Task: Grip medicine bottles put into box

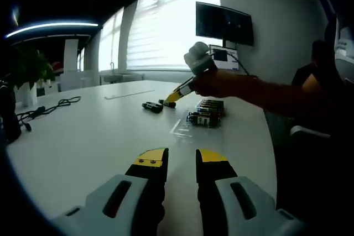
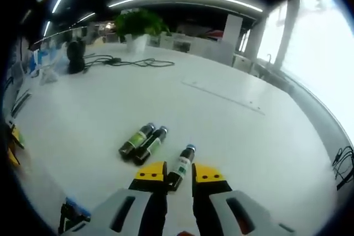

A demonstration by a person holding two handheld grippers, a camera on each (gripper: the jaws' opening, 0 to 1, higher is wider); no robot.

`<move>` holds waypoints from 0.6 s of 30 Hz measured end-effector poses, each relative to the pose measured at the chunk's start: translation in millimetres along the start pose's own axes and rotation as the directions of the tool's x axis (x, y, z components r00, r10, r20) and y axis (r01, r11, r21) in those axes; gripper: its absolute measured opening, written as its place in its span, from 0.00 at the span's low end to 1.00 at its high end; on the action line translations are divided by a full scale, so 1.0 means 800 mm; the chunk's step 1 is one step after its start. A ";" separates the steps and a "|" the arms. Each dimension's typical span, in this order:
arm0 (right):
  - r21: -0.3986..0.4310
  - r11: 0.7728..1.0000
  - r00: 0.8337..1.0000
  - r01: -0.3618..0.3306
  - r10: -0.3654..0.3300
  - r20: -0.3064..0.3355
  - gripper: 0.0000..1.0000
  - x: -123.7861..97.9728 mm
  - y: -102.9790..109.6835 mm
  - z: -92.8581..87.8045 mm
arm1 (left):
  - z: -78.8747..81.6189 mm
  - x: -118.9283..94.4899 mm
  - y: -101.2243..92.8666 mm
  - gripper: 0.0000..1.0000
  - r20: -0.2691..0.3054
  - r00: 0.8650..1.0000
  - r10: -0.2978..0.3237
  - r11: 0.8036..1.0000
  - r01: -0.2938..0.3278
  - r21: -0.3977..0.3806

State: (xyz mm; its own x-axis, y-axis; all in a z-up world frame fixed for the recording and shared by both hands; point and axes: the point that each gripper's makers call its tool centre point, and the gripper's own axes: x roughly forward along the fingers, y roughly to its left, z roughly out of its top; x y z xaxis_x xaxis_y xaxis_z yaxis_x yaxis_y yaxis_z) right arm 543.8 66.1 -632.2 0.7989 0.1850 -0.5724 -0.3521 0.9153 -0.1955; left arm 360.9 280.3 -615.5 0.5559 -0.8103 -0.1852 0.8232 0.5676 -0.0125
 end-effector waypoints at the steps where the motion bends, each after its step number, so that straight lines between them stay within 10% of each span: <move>1: 0.001 1.000 1.000 0.000 0.000 -0.003 0.13 0.002 -0.001 0.000 | 0.000 0.000 0.000 0.14 0.000 1.000 0.000 1.000 0.000 0.000; 18: 0.042 0.999 0.999 0.000 0.001 -0.032 0.13 0.018 -0.003 -0.003 | 0.000 0.000 -0.001 0.14 0.002 1.000 -0.002 1.000 0.002 -0.002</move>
State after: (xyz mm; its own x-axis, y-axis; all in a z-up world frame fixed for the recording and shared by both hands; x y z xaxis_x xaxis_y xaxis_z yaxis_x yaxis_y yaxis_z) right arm 555.2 65.7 -641.8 0.7824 0.1742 -0.5979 -0.3310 0.9296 -0.1622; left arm 360.6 279.9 -615.1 0.5545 -0.8119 -0.1828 0.8241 0.5662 -0.0151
